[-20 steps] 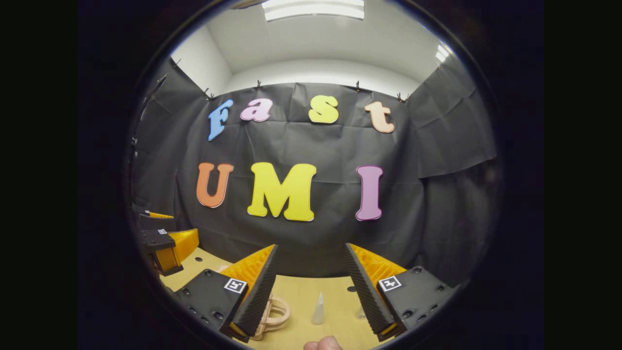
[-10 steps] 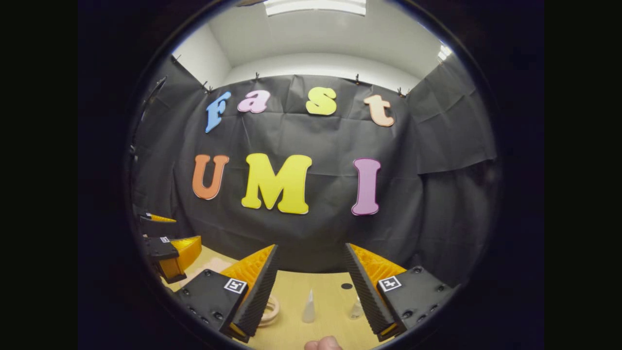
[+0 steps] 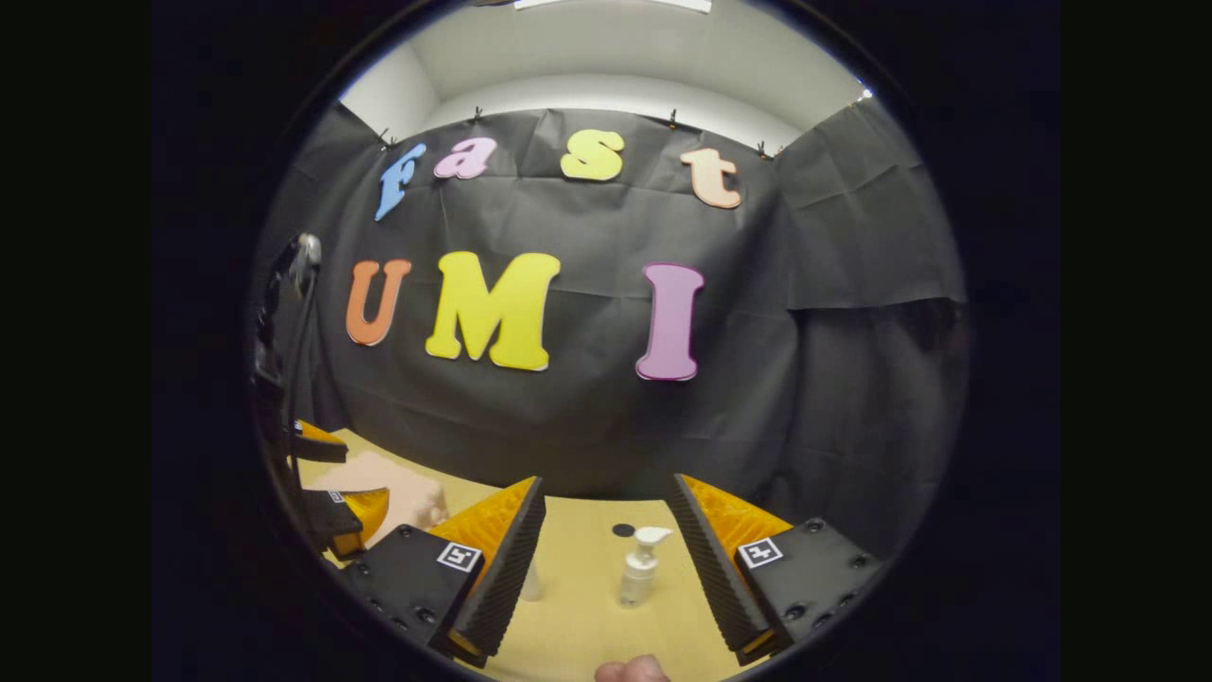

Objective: First open the suitcase, pack the skin care products into it, and then close the suitcase.

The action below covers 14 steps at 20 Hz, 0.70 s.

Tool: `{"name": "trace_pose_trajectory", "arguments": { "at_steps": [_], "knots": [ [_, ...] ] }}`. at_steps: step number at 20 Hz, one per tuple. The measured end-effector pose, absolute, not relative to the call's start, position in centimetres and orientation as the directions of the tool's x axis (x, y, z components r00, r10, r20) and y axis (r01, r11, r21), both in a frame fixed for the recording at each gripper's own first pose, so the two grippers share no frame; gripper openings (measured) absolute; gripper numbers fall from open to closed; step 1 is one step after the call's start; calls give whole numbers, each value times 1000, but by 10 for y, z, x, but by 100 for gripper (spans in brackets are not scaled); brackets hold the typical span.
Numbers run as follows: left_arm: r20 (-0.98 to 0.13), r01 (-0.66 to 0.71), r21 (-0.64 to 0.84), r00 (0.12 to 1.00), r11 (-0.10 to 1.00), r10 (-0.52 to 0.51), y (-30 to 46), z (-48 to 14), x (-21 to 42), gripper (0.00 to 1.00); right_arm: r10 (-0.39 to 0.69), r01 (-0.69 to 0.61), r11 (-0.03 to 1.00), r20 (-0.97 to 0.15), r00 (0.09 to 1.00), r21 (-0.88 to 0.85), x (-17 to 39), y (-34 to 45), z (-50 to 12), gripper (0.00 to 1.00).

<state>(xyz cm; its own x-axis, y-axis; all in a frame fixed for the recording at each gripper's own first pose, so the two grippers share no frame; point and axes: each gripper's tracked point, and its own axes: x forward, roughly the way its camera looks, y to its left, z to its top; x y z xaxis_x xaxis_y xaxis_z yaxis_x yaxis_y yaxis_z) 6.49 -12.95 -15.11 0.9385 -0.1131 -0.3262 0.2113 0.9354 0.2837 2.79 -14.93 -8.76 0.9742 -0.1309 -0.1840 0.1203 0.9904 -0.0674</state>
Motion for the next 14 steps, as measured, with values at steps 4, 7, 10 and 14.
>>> {"name": "trace_pose_trajectory", "arguments": {
  "at_steps": [4, 7, 10, 14],
  "knots": [
    [-387, 338, 466, 909, 818, -155, -167, -192, 81, 99, -209, 193, 977, -221, 952, -95, 29, -198, -109, 80],
    [-448, 390, 557, 884, 734, -129, -173, -228, 91, 100, -251, 236, 968, -238, 938, -91, 27, -221, -119, 77],
    [-516, 429, 625, 854, 652, -67, -163, -261, 98, 98, -267, 253, 964, -251, 931, -86, 24, -231, -129, 77],
    [-567, 461, 658, 824, 595, -11, -148, -288, 103, 98, -269, 256, 963, -266, 926, -82, 22, -235, -138, 80]
  ]
}}
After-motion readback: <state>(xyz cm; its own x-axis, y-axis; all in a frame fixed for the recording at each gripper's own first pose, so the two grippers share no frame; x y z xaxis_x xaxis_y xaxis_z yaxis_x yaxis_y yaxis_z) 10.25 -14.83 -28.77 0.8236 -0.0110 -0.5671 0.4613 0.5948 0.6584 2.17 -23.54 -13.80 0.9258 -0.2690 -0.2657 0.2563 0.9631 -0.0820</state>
